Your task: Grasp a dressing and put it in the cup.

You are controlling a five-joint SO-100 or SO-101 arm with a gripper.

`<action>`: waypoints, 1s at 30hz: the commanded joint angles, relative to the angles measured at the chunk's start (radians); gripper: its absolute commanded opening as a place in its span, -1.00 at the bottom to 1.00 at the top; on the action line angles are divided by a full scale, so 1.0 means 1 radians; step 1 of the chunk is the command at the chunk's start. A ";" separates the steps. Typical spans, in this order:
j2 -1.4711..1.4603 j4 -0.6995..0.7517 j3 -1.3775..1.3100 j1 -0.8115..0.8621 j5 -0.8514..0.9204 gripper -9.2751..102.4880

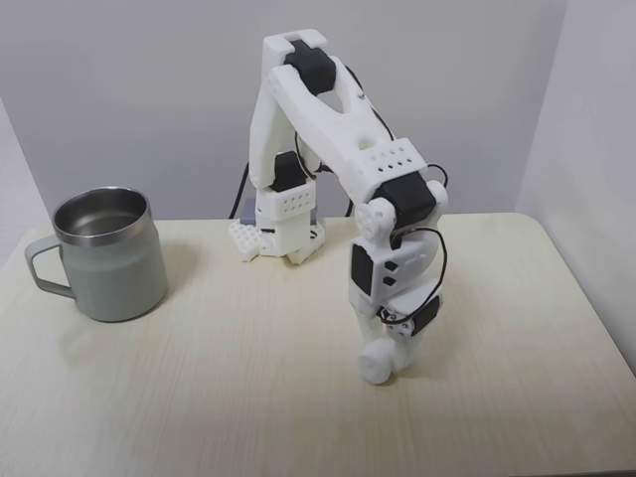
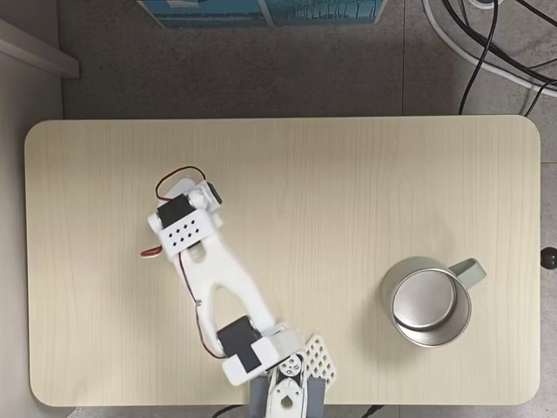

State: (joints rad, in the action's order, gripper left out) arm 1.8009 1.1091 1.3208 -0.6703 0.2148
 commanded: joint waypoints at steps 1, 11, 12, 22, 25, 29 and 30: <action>-0.087 0.006 -0.006 0.009 -0.005 -0.84; -0.528 0.374 0.198 0.215 -0.095 -0.84; -0.565 0.419 0.236 0.247 -0.101 -0.84; -0.821 0.598 0.399 0.822 -0.212 -0.84; -0.816 0.630 0.428 1.039 -0.227 -0.84; -0.798 0.661 0.396 1.252 -0.150 -0.84; -0.798 0.661 0.370 1.290 -0.118 -0.84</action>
State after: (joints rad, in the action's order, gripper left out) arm 1.0063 1.7595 1.7058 0.5031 0.0522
